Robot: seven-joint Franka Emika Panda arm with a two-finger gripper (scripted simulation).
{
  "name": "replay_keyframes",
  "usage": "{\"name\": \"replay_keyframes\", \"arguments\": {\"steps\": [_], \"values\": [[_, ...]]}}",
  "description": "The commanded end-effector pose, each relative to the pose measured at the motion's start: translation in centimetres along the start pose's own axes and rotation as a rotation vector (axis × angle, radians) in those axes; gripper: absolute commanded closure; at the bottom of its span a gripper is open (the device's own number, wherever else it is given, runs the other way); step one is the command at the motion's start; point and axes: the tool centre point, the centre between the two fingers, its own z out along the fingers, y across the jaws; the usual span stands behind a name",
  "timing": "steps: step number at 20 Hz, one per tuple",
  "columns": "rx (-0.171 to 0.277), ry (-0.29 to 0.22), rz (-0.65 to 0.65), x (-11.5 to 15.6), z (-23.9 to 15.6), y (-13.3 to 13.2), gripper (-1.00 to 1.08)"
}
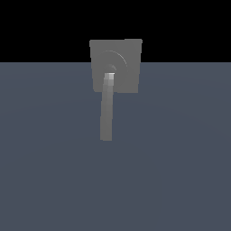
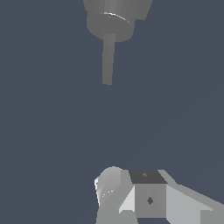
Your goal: Turn on the faucet by rotating a designated handle.
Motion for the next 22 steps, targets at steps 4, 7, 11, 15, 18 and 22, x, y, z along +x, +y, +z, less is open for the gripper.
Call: {"name": "replay_keyframes", "arguments": {"steps": [4, 7, 11, 15, 18, 22], "values": [[-0.001, 0.002, -0.002, 0.1, 0.0, 0.1, 1.08], [-0.002, 0.009, -0.006, 0.3, -0.1, 0.6, 1.08], [0.000, 0.015, -0.009, 0.6, -0.2, 1.0, 1.08], [-0.001, 0.015, -0.009, 0.6, -0.2, 1.0, 1.08], [-0.017, 0.022, -0.020, 0.6, -0.4, 1.1, 1.08], [-0.067, 0.043, -0.054, 0.7, -0.8, 1.2, 1.08]]}}
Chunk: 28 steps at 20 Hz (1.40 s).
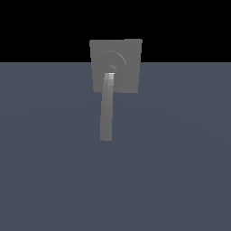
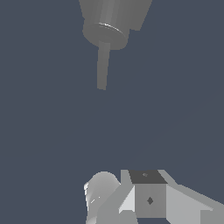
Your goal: Turn on the faucet by rotating a designated handle.
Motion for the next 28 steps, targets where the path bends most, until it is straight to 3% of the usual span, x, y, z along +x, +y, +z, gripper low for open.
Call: {"name": "replay_keyframes", "arguments": {"steps": [1, 6, 11, 16, 20, 24, 28], "values": [[-0.037, 0.015, -0.025, 0.1, -0.4, 0.1, 1.08], [-0.158, 0.056, -0.105, 0.3, -1.6, 0.3, 1.08], [-0.342, 0.097, -0.222, 0.6, -3.6, 0.4, 1.08], [-0.587, 0.115, -0.372, 1.1, -6.4, -0.1, 1.08], [-0.795, 0.099, -0.494, 1.4, -8.8, -1.1, 1.08], [-1.006, 0.052, -0.614, 1.8, -11.1, -2.7, 1.08], [-1.215, -0.029, -0.731, 2.3, -13.1, -4.9, 1.08]]}}
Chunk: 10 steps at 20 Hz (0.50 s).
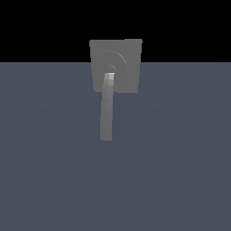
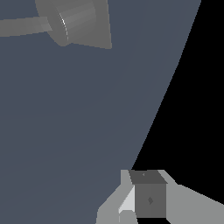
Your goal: Turn on the faucet by rotating a designated handle.
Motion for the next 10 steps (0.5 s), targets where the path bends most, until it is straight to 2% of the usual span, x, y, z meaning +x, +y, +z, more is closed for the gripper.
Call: {"name": "replay_keyframes", "arguments": {"steps": [1, 5, 10], "values": [[-0.115, -0.046, -0.103, 0.6, -1.7, 0.8, 1.08], [-0.284, -0.137, -0.278, 2.2, -4.4, 1.6, 1.08], [-0.475, -0.279, -0.512, 4.9, -7.7, 1.8, 1.08]]}}
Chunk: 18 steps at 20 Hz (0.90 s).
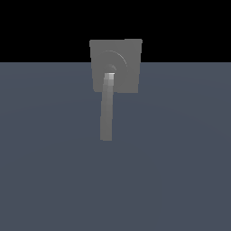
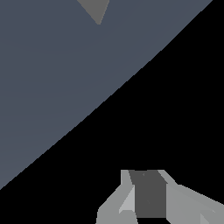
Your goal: Turn on the faucet by rotating a designated handle.
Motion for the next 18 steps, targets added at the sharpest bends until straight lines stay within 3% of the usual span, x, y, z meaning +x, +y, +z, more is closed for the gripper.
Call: {"name": "replay_keyframes", "arguments": {"steps": [1, 9, 18], "values": [[-0.091, -0.072, -0.126, 0.9, -1.7, 1.2, 1.08], [-0.327, -0.323, -0.564, 6.3, -6.9, 3.7, 1.08], [-0.513, -0.633, -1.115, 16.1, -10.8, 3.6, 1.08]]}}
